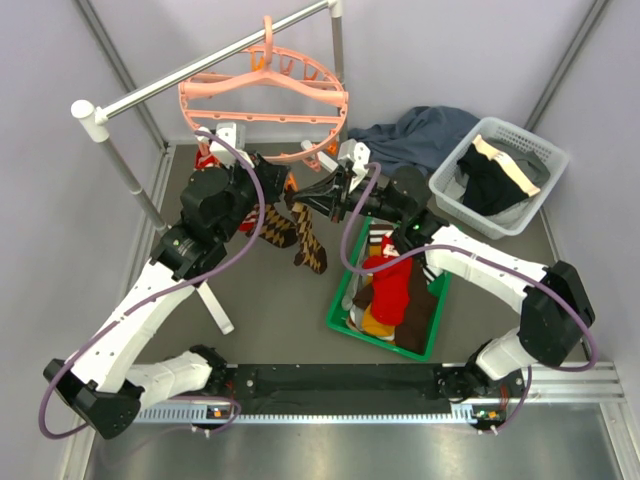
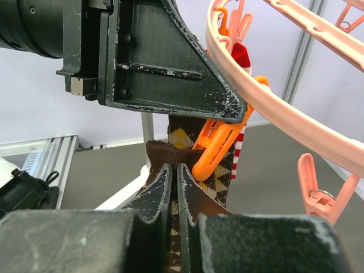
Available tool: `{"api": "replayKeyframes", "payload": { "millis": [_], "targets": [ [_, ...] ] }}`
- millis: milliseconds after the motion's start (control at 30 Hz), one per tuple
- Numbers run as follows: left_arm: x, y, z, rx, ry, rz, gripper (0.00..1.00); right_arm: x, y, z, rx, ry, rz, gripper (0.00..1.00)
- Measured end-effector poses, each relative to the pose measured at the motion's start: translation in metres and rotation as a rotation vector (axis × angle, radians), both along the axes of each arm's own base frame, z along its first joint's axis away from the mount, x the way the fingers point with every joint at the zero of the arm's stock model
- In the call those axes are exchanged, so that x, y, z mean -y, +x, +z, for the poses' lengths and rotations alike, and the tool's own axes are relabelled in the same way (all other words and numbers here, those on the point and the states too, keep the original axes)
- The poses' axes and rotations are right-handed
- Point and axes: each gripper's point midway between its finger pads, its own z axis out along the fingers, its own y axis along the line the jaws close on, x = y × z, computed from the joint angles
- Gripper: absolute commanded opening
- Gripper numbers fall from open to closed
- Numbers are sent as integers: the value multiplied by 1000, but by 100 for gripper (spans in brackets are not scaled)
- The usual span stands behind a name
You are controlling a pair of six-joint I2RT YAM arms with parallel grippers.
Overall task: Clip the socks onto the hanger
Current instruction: Clamp the sock onto the hanger.
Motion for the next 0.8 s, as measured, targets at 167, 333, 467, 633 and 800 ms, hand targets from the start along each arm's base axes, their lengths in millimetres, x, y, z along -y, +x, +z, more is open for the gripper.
{"api": "replayKeyframes", "payload": {
  "millis": [167,333,467,633,800],
  "targets": [
    [0,0,0,-2,-3,1,10,0,3,1,8,1,-17,0],
    [-3,1,-1,-7,-1,15,11,1,6,-2,10,-10,-32,0],
    [-4,1,-1,-6,0,24,10,1,6,-2,11,-9,-39,0],
    [-4,1,-1,-7,0,25,10,0,6,-1,10,-7,-38,0],
    [-4,2,-2,-13,-17,28,10,0,5,0,13,-3,-32,0]
  ]
}}
